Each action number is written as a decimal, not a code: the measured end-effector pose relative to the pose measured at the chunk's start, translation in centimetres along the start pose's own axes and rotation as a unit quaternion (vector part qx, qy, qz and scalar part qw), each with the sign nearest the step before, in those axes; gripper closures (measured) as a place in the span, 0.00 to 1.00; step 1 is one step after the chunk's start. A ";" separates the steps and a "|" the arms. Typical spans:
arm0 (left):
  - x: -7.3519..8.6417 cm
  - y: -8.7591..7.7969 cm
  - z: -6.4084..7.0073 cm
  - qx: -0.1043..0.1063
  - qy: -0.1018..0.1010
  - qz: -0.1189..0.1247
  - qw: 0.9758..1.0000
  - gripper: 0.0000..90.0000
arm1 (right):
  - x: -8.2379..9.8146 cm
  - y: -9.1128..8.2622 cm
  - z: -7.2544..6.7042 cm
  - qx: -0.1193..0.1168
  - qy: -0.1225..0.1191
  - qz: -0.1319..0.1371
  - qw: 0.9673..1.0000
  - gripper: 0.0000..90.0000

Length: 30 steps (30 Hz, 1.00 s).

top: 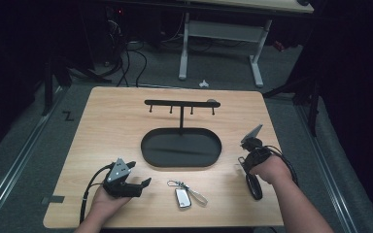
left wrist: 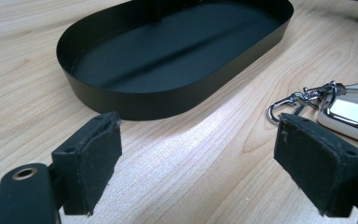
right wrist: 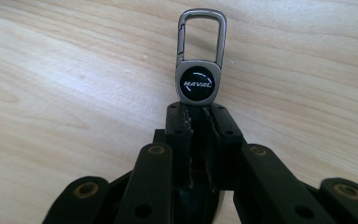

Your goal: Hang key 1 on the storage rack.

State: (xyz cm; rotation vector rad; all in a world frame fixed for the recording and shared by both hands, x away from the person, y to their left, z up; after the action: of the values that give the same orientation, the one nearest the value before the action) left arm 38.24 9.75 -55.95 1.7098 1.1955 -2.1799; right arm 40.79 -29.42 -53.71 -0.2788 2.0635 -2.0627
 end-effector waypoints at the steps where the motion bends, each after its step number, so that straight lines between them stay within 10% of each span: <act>1: 0.0 0.0 0.0 0.000 0.001 0.000 1.000 0.17 | 0.0 0.0 0.0 0.000 0.000 0.000 1.000 0.90; 30: 0.1 -0.1 0.2 0.001 0.007 -0.001 1.000 0.17 | -0.9 -8.7 -1.7 0.007 -0.026 0.063 0.998 0.90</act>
State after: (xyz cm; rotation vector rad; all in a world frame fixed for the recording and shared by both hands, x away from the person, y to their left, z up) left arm 38.03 9.74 -55.97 1.7294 1.1981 -2.1742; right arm 41.07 -27.56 -45.03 -0.1918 1.9810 -1.9748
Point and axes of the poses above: each handheld gripper's, and its own axes: y roughly forward along the jaws, x roughly out of its underside, z roughly to its right, the point moved 8 cm from there along y, roughly forward along the jaws, and after that the axes turned 1 degree about x, right-handed, at the moved point
